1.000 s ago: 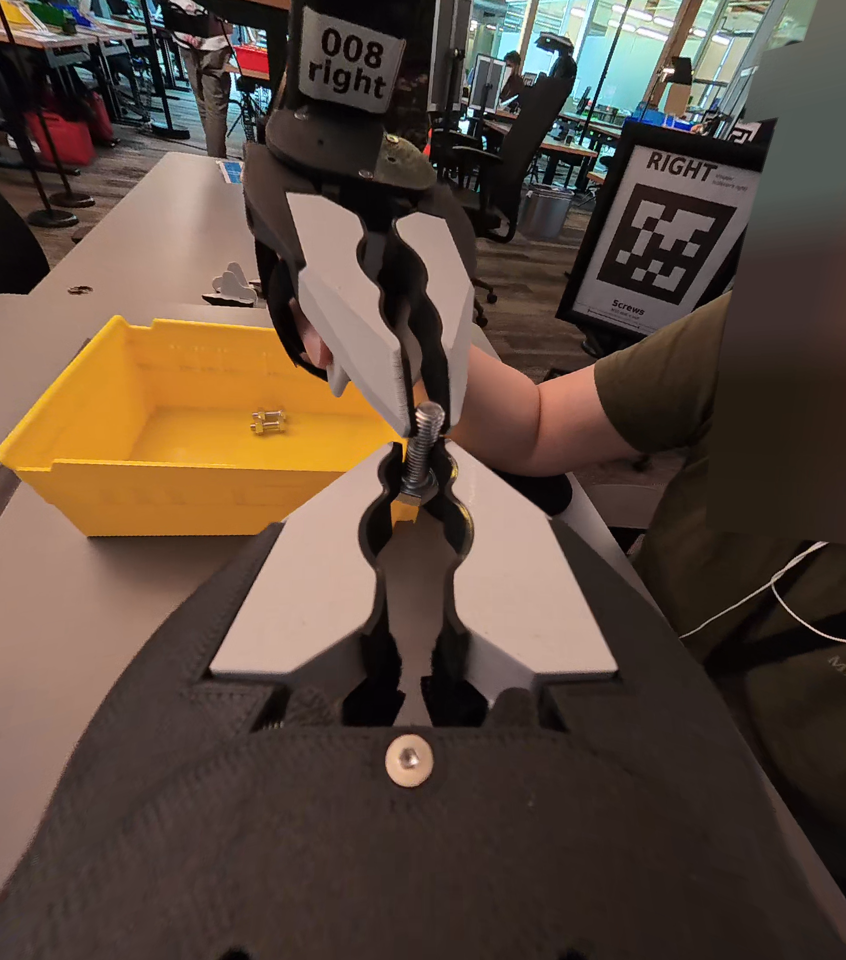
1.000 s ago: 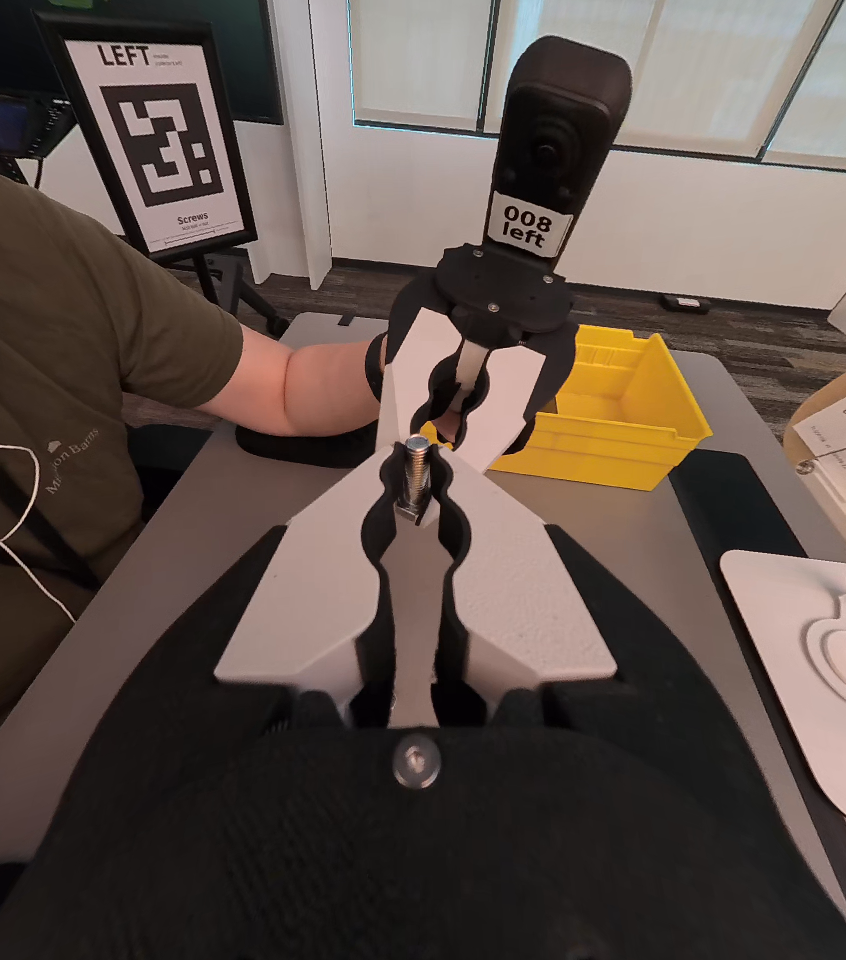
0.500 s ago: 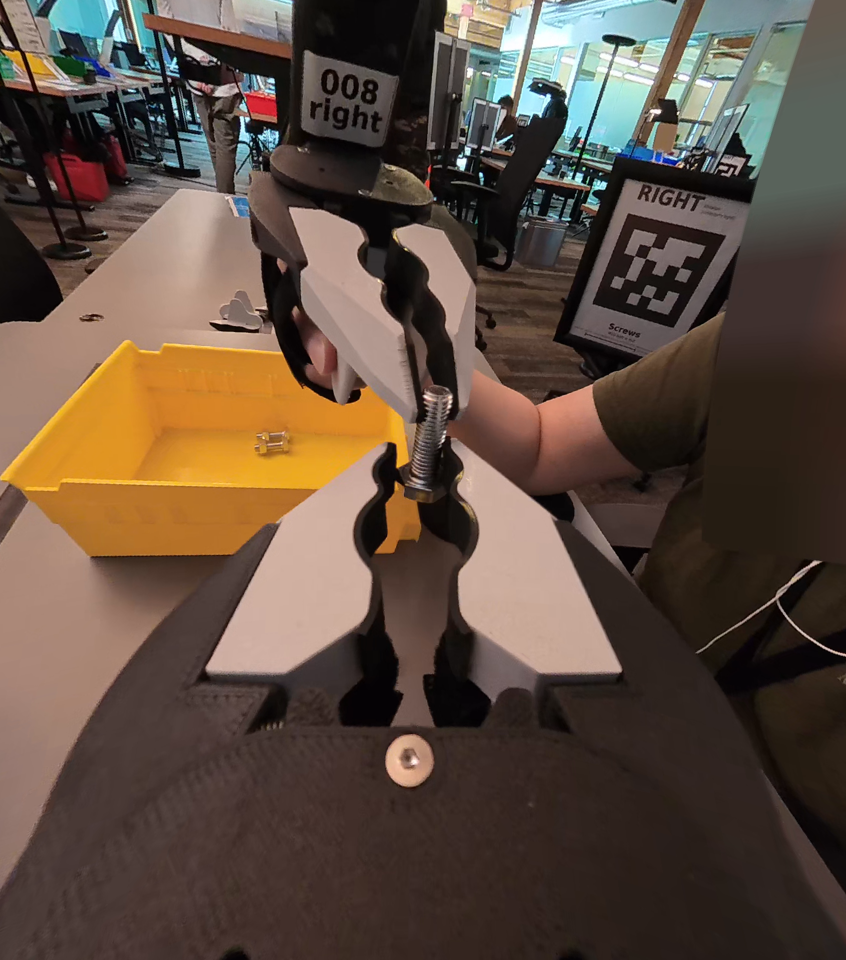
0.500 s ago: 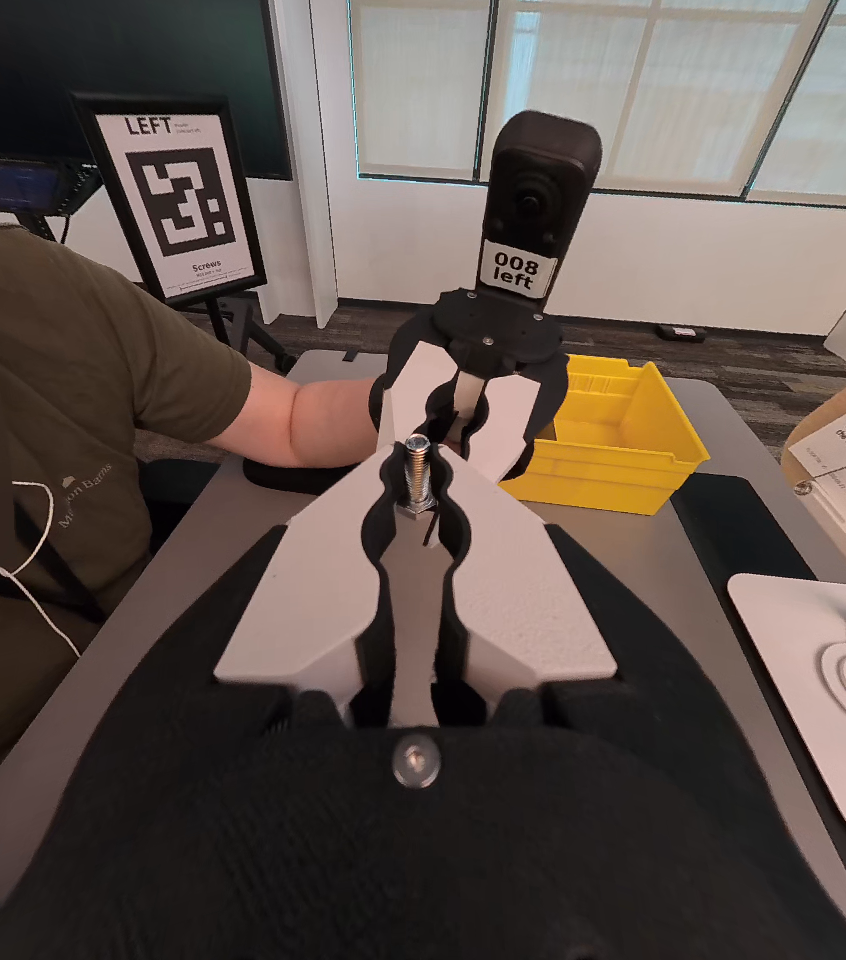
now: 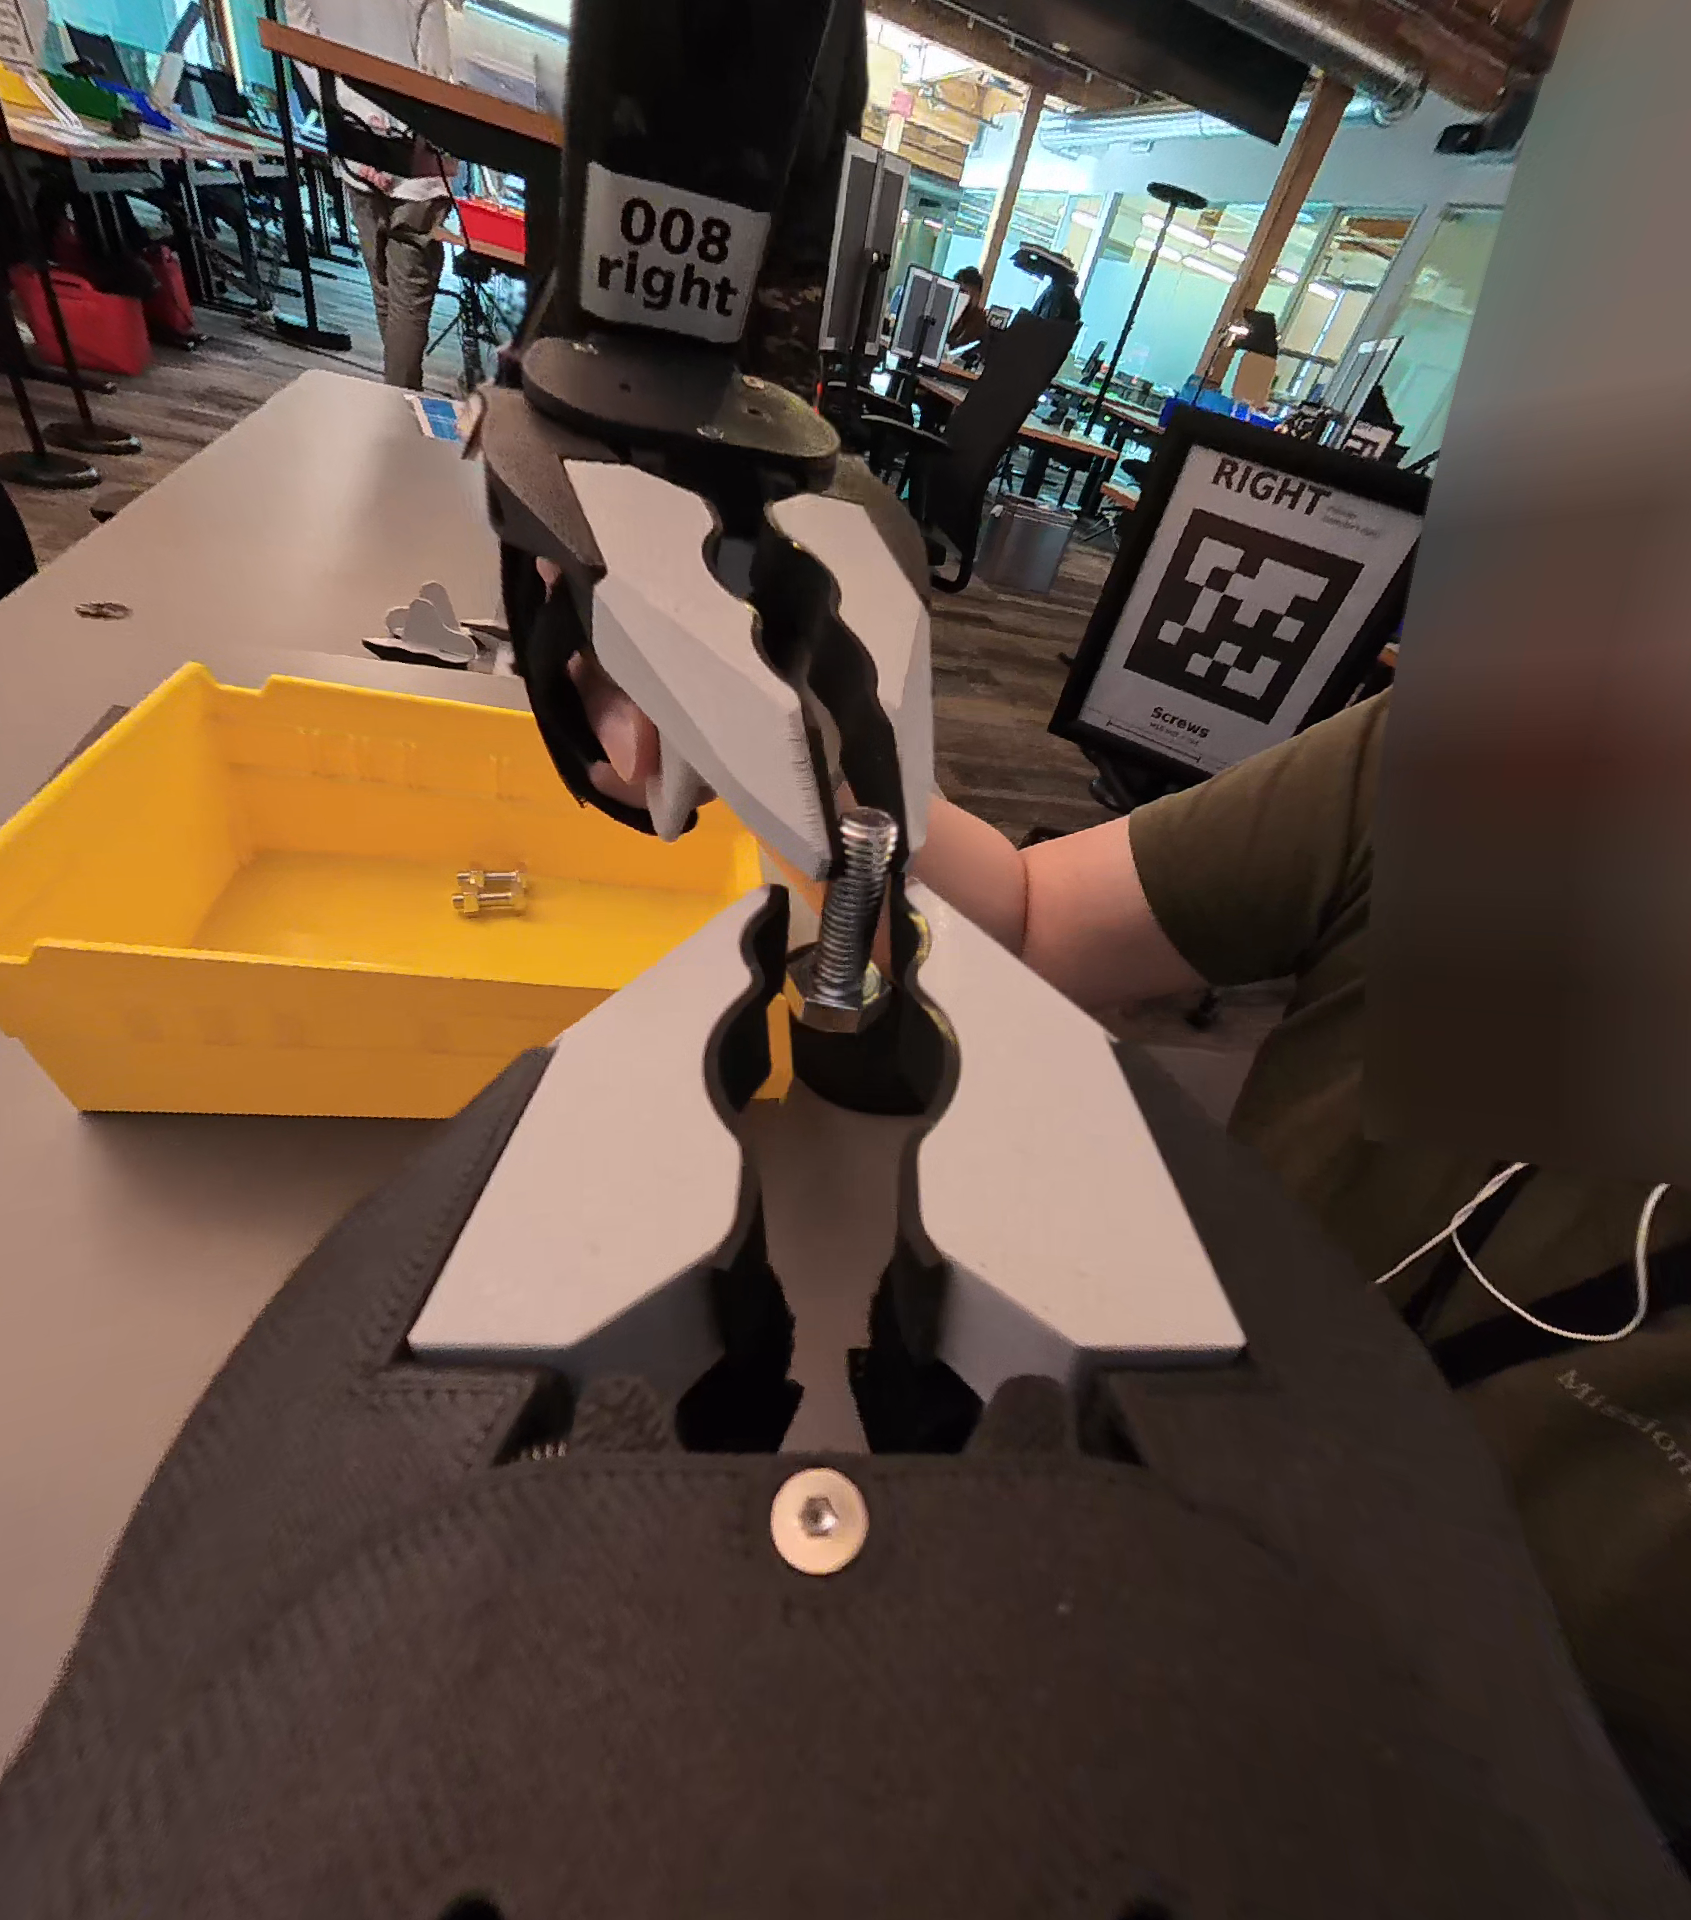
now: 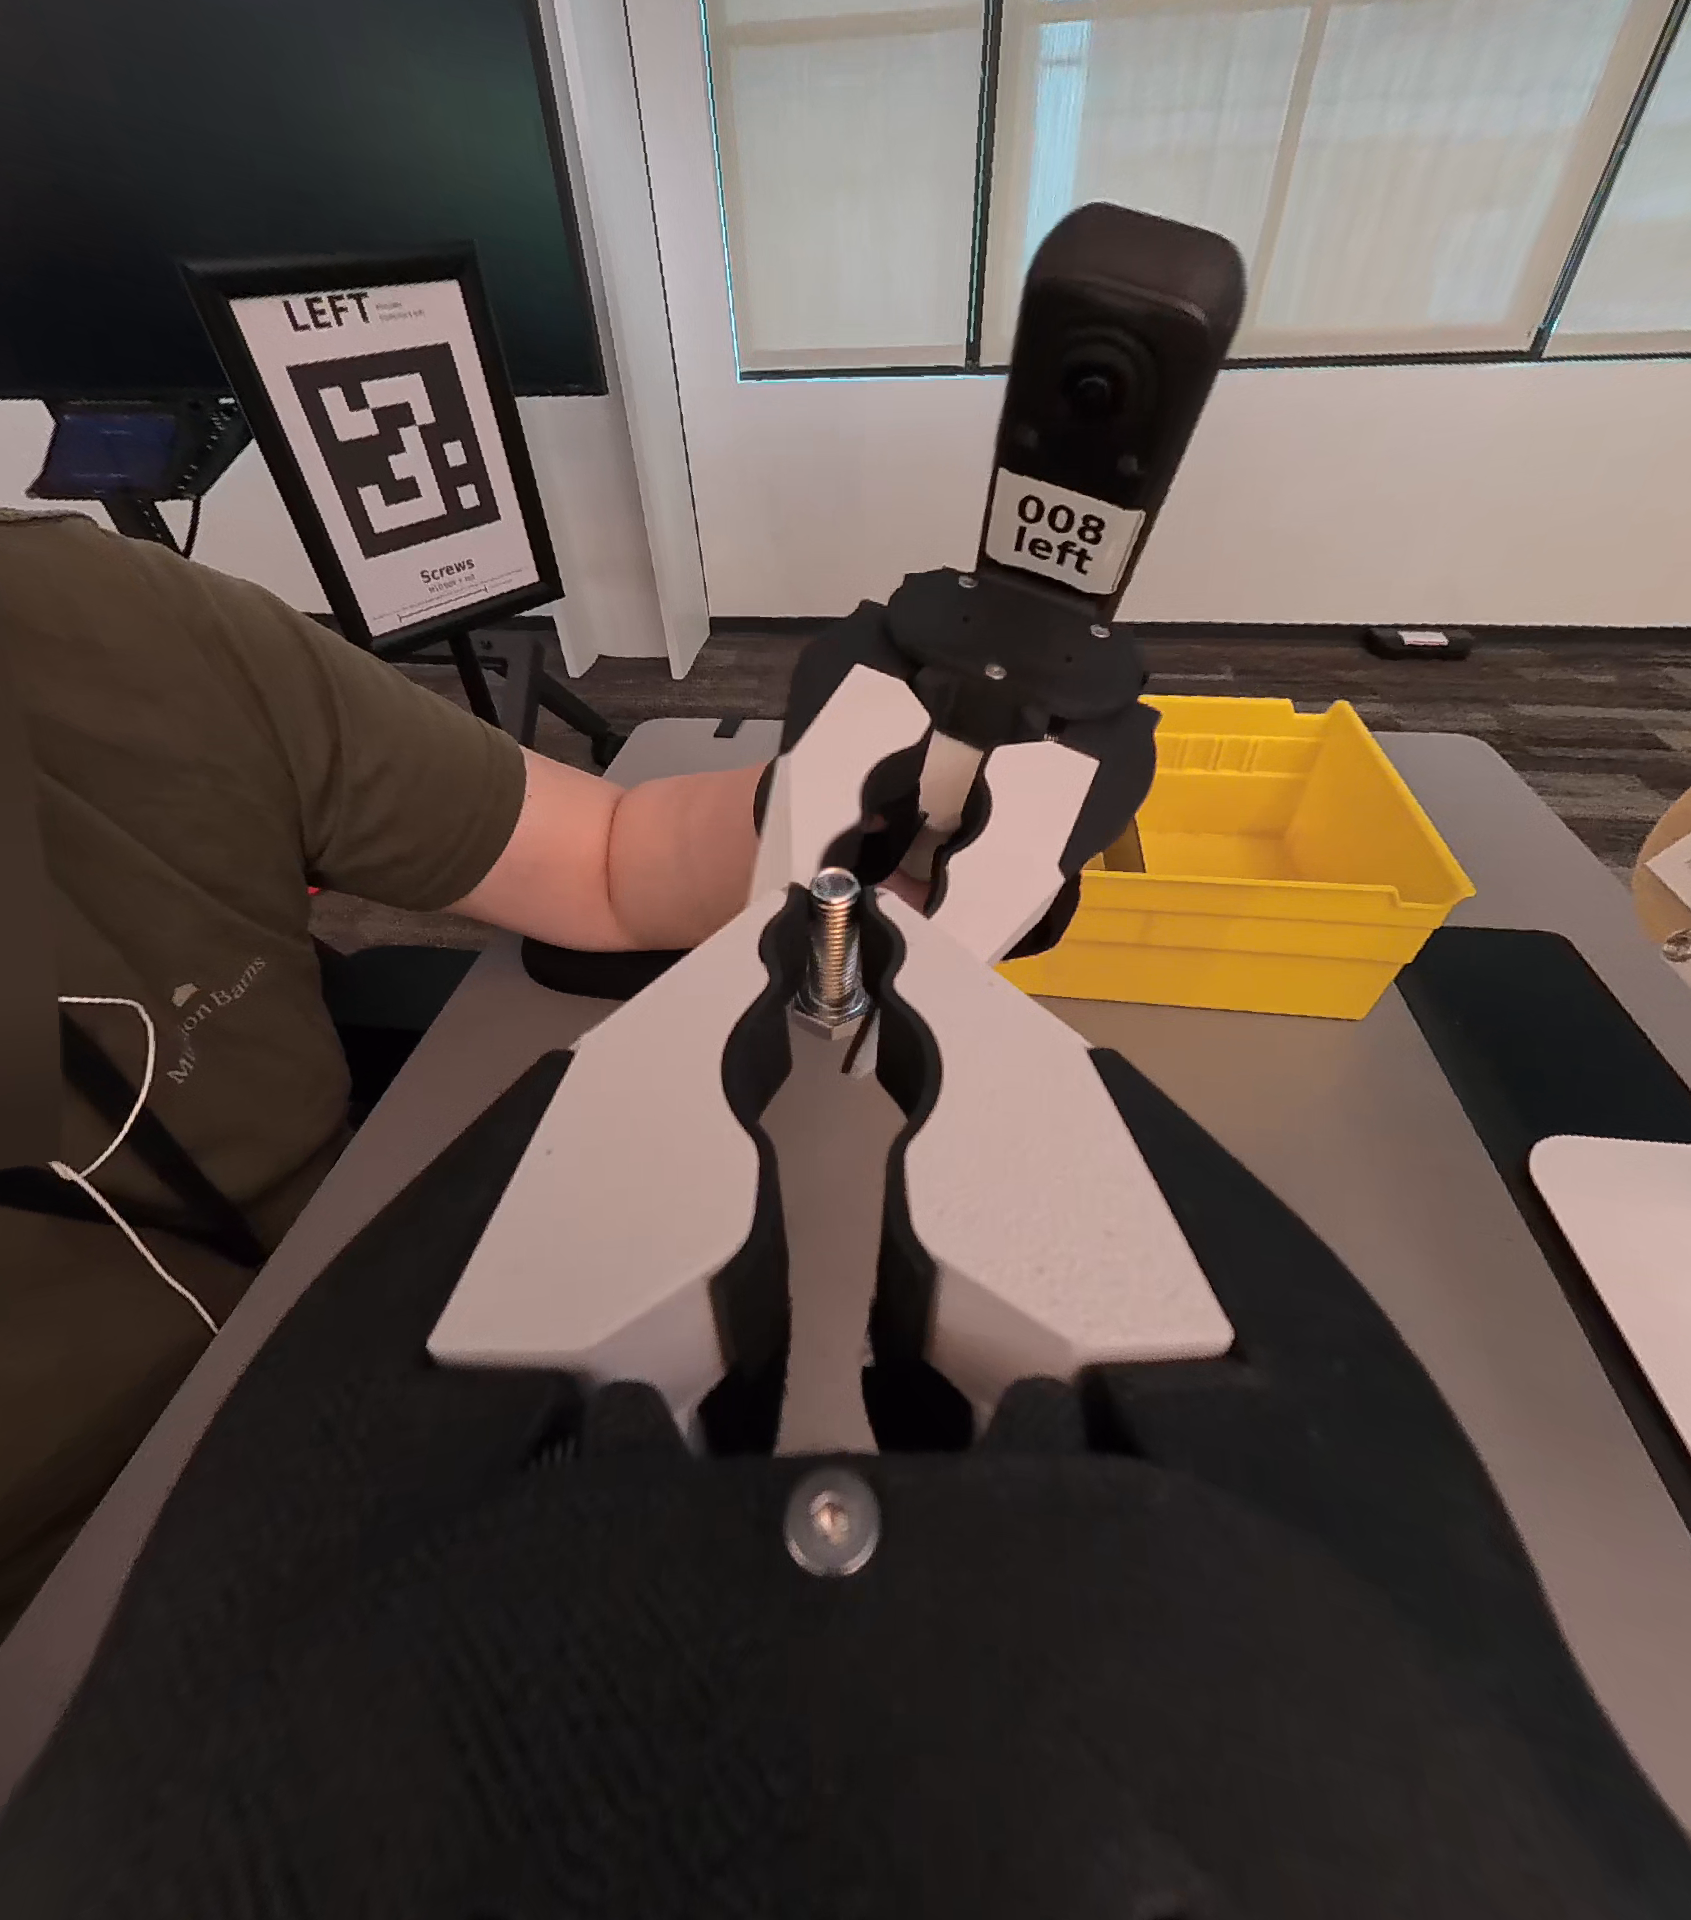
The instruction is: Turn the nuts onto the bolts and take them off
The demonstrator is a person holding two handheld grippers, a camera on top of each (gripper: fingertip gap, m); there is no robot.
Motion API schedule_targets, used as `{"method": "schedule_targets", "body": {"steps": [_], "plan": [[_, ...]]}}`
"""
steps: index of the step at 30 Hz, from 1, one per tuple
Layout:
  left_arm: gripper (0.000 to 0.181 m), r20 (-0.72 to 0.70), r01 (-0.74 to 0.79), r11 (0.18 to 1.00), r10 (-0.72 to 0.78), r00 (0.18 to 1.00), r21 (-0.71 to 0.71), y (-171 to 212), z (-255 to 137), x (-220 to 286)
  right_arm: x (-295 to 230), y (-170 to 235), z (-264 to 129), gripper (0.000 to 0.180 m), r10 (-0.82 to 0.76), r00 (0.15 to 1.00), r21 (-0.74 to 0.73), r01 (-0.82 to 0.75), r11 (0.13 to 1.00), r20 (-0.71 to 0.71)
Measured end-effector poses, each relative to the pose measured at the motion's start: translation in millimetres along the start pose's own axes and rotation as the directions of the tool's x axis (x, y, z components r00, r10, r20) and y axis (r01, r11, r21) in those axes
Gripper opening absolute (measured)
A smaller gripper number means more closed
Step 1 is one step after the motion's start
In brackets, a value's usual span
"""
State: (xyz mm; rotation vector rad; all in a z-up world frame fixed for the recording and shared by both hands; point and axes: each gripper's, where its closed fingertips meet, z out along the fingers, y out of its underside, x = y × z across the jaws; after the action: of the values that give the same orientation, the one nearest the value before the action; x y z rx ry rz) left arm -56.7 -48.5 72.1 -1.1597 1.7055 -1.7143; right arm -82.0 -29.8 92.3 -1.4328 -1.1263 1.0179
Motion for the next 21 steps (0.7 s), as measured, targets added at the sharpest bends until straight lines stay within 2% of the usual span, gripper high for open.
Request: {"method": "schedule_targets", "body": {"steps": [2,5,16,19,21], "plan": [[0.009,-0.005,-0.004,1.000,0.004,1.000,-0.015,2.4,-0.6,0.4,1.8,1.7,0.3,0.008,0.001,1.000,-0.008,-0.001,1.000,-0.008],[0.008,0.029,-0.036,0.999,0.037,0.999,-0.035,4.4,-1.9,-2.5,4.1,1.6,0.0,0.007,0.004,1.000,-0.006,-0.004,1.000,-0.016],[0.008,0.022,0.005,1.000,-0.005,1.000,-0.017,0.3,-7.5,-2.4,9.1,-3.9,1.4,0.008,0.075,0.997,0.047,-0.075,0.996,0.002],[0.016,0.016,0.042,0.999,-0.042,0.999,-0.030,1.8,-9.2,-2.8,13.5,-1.0,2.6,0.008,0.097,0.995,0.040,-0.097,0.995,-0.009],[0.010,0.035,0.071,0.997,-0.070,0.997,-0.038,4.0,-9.2,-7.1,15.5,1.2,2.9,0.007,0.116,0.993,0.035,-0.116,0.993,-0.009]]}}
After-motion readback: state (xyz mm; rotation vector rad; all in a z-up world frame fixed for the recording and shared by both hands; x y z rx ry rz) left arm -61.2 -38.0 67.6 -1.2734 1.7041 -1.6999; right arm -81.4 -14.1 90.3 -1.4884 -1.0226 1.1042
